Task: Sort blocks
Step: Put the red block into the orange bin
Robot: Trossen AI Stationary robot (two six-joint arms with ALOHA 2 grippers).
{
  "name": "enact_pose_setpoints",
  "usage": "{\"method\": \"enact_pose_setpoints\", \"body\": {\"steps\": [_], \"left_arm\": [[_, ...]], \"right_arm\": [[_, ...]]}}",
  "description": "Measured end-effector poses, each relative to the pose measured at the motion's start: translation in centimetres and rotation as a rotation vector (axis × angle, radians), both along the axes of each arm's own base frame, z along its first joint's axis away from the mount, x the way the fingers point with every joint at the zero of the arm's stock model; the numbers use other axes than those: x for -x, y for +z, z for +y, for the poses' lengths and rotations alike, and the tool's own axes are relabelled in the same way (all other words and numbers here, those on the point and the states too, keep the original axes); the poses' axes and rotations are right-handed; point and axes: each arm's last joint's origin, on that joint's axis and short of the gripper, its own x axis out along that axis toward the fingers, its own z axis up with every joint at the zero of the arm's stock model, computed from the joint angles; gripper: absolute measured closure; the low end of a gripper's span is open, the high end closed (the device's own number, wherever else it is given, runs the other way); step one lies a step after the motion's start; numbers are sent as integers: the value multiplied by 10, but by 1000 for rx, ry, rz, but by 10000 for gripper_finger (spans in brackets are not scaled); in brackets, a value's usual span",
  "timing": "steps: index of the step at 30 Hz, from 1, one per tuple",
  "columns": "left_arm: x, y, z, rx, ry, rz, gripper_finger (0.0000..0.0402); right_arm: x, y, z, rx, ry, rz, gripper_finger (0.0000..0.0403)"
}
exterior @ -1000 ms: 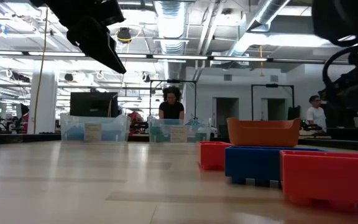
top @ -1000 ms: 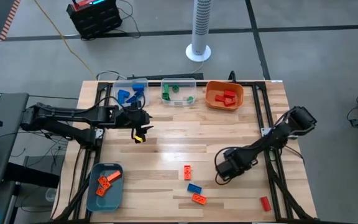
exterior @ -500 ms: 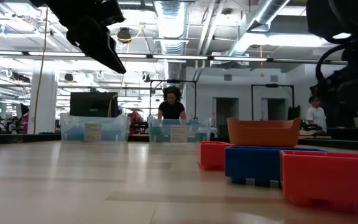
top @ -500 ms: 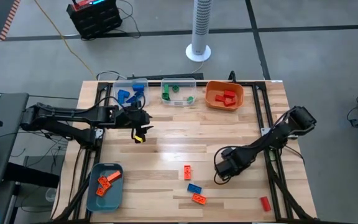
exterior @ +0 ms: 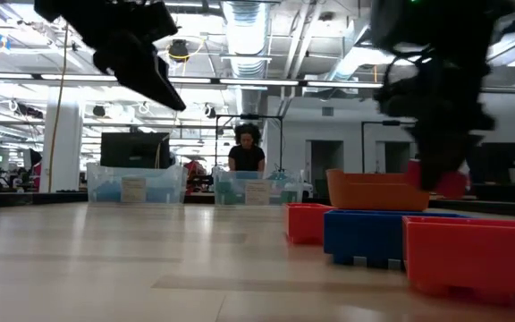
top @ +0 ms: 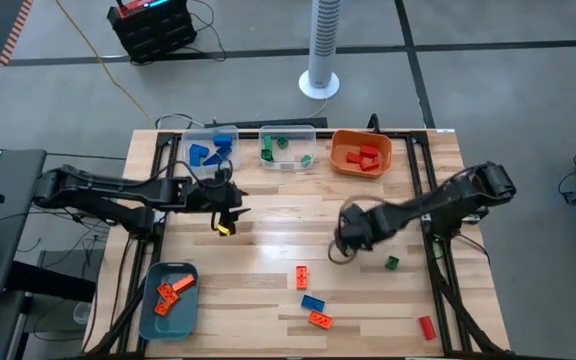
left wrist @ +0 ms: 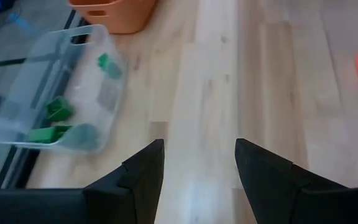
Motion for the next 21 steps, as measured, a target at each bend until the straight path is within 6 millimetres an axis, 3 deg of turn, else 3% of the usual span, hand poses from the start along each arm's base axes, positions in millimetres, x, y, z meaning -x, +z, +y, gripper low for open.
{"method": "enact_pose_setpoints", "body": {"steps": [7, 15, 21], "left_arm": [[4, -21, -13, 3, -58, 22, 210], [7, -24, -31, 29, -116, 30, 210], [6, -23, -35, 39, -127, 8, 210]], "right_arm": [[-8, 9, -79, 40, 29, 2, 274], [7, 44, -151, 145, -58, -113, 273], [27, 43, -204, 195, -153, -90, 273]]}}
